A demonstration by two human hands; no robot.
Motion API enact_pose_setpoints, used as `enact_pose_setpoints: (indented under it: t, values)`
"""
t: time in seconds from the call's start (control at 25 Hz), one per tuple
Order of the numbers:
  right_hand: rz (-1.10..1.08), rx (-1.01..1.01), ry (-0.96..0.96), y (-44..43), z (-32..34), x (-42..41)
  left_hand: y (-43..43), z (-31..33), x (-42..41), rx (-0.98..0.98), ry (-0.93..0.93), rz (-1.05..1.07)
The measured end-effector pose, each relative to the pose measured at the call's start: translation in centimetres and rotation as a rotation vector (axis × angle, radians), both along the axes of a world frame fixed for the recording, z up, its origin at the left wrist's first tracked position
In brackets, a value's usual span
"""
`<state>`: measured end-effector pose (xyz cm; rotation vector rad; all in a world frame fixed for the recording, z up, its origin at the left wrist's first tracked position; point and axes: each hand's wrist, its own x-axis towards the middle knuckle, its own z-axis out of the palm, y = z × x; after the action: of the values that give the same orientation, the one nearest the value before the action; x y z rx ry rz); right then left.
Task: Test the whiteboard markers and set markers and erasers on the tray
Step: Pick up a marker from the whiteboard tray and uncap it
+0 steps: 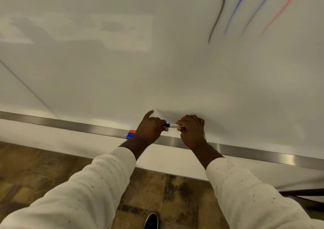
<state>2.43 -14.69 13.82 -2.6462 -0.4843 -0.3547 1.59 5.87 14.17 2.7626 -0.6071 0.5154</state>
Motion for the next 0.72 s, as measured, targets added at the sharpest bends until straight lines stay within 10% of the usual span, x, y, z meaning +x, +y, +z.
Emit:
enact_pose_setpoints:
  t: [0.72]
  values:
    - [-0.132, -0.139, 0.274, 5.1, -8.6, 0.7, 3.8, -9.7, 3.1, 0.186, 0.317, -0.025]
